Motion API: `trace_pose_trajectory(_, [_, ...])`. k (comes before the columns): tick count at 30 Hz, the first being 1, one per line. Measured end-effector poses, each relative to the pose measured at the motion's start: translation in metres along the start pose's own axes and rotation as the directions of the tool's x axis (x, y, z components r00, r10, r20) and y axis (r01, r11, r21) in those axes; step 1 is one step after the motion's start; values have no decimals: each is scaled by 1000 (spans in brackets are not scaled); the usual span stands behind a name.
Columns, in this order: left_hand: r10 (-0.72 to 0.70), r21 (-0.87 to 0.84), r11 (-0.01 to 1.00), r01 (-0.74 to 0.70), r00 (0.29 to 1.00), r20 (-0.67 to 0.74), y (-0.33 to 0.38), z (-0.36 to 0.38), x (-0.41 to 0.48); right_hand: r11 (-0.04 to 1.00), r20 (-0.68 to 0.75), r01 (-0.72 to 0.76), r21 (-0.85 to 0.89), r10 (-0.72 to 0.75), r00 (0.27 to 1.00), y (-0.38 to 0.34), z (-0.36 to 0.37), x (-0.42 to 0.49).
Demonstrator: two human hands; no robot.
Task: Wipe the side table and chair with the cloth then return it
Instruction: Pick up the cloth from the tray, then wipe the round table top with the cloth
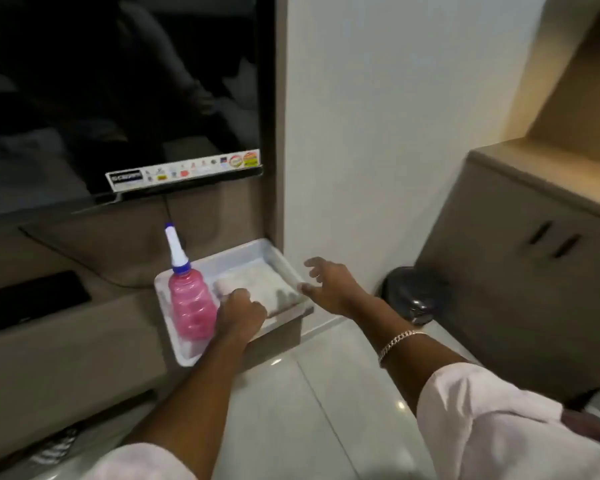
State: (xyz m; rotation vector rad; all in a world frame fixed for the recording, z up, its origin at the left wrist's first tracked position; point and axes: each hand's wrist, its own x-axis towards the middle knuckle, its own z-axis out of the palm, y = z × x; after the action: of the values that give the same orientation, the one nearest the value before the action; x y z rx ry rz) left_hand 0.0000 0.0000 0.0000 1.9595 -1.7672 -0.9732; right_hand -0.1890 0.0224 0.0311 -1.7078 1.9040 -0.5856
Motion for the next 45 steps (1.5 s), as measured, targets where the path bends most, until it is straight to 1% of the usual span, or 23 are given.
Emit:
trace_pose_trajectory(1, [-66, 0, 998, 66, 998, -7, -7, 1, 11, 1000, 15, 4, 8, -4, 1000, -4, 17, 19])
trace_pose_trajectory(4, [-205, -24, 978, 205, 979, 5, -16, 12, 38, 995, 66, -21, -102, 27, 997, -15, 56, 60])
trace_pose_trajectory(6, [-246, -59, 968, 245, 969, 5, -16, 21, 55, 979, 123, -30, -201, 56, 991, -17, 80, 82])
trace_pose_trajectory(8, [-276, -139, 954, 267, 960, -49, -14, 27, 70, 954, 169, 2, -299, 51, 984, -15, 99, 97])
trace_pose_trajectory(10, [-319, -271, 921, 279, 941, -112, -15, 32, 78, 954, 160, -52, -295, 103, 982, -14, 109, 108])
trace_pose_trajectory(13, [-360, -486, 839, 244, 919, -161, -24, 37, 78, 955, 135, -294, -38, 296, 945, -10, 105, 116])
trace_pose_trajectory(15, [-364, -602, 774, 196, 916, -170, -25, 36, 75, 886, 127, -396, 241, 376, 918, -8, 92, 114])
trace_pose_trajectory(17, [-334, -709, 695, 121, 927, -170, -17, 34, 69, 763, 121, -387, 518, 382, 916, -8, 71, 104])
trace_pose_trajectory(19, [-284, -795, 605, 49, 946, -159, 0, 31, 57, 633, 123, -341, 695, 362, 924, -9, 46, 85])
trace_pose_trajectory(24, [-102, -886, 464, -13, 992, -68, 51, 43, 8, 321, 170, -258, 911, 279, 945, 15, -20, 7])
trace_pose_trajectory(26, [3, -890, 456, -5, 1000, -4, 72, 59, -23, 202, 156, -210, 956, 256, 954, 36, -42, -35])
trace_pose_trajectory(28, [72, -875, 483, 30, 995, 74, 93, 81, -59, 160, 107, -159, 974, 295, 949, 59, -62, -83])
trace_pose_trajectory(30, [131, -847, 524, 87, 975, 182, 110, 107, -99, 141, 51, -114, 983, 389, 920, 87, -78, -139])
trace_pose_trajectory(31, [167, -824, 549, 138, 948, 271, 116, 121, -122, 134, 18, -84, 988, 433, 901, 103, -85, -171])
trace_pose_trajectory(32, [220, -796, 569, 206, 894, 390, 122, 134, -146, 126, -20, -44, 991, 463, 886, 118, -91, -206])
trace_pose_trajectory(34, [338, -713, 614, 340, 703, 626, 128, 162, -198, 106, -86, 36, 994, 513, 854, 146, -99, -281])
trace_pose_trajectory(35, [374, -675, 637, 372, 616, 693, 130, 176, -225, 98, -104, 59, 993, 549, 829, 160, -100, -319])
trace_pose_trajectory(36, [383, -645, 664, 379, 568, 729, 132, 195, -256, 92, -108, 66, 994, 594, 797, 176, -100, -362])
trace_pose_trajectory(38, [364, -617, 705, 350, 568, 738, 130, 231, -309, 84, -87, 42, 996, 659, 747, 202, -95, -435])
trace_pose_trajectory(40, [333, -556, 770, 315, 544, 770, 125, 279, -372, 80, -101, 62, 995, 728, 678, 231, -89, -516])
trace_pose_trajectory(42, [318, -492, 831, 260, 504, 803, 119, 321, -437, 20, -91, 121, 992, 782, 617, 256, -79, -590])
trace_pose_trajectory(43, [319, -467, 852, 236, 473, 821, 114, 340, -469, 2, -88, 151, 988, 818, 568, 268, -73, -625])
trace_pose_trajectory(45, [311, -412, 892, 185, 412, 857, 108, 373, -525, 15, -89, 179, 984, 906, 414, 287, -62, -686])
